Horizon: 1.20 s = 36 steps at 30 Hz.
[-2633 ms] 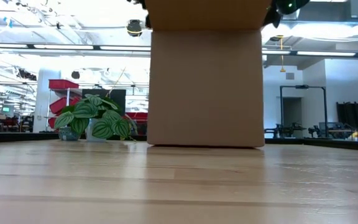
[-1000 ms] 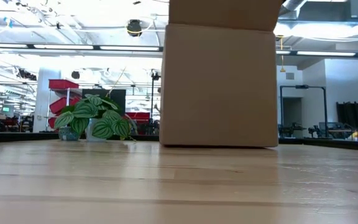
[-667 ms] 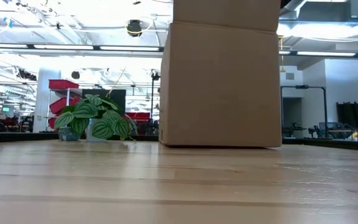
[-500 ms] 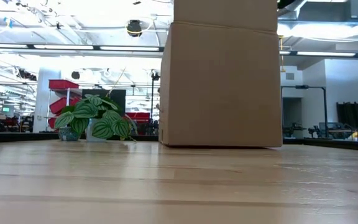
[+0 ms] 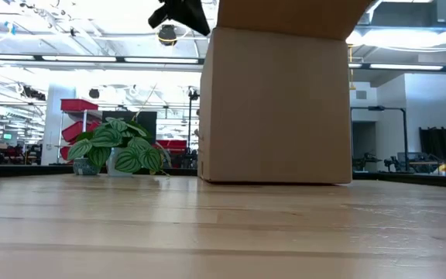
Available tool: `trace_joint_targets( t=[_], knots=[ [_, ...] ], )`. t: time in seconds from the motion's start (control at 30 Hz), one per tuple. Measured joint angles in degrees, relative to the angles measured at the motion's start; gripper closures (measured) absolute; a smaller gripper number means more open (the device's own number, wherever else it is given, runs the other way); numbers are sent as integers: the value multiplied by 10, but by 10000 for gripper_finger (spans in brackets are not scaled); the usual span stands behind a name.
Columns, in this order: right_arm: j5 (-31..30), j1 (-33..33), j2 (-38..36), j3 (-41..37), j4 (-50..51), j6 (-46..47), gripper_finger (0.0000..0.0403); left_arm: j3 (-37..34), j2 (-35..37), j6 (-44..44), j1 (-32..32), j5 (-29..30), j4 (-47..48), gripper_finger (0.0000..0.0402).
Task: Wrap mug
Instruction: Close the cardboard box
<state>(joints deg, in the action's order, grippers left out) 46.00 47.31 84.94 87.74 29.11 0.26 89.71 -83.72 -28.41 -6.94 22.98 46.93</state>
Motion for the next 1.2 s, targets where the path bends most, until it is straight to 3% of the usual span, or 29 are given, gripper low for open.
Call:
trace_joint_targets(
  t=[0.17, 0.37, 0.5, 0.6, 0.8, 0.97, 1.2],
  knots=[
    [36, -35, 12, 0, -68, 24, 403, 12, 13, -13, 10, -47, 29, 402],
    [37, -70, 61, 7, -171, 43, 403, 3, 35, -87, 40, -227, 136, 402],
    [34, -56, 111, 34, -181, 44, 403, -71, 20, -105, 91, -278, 35, 402],
    [40, -42, 142, 58, -168, 43, 403, -134, 8, -132, 105, -269, -108, 402],
    [56, -25, 175, 63, -77, -23, 403, -184, -8, -155, 95, -159, -334, 402],
    [50, -19, 175, 64, -5, -83, 403, -184, -7, -138, 73, -104, -431, 402],
    [49, -14, 174, 64, 9, -75, 403, -184, 6, -142, 57, -28, -488, 402]
  ],
)
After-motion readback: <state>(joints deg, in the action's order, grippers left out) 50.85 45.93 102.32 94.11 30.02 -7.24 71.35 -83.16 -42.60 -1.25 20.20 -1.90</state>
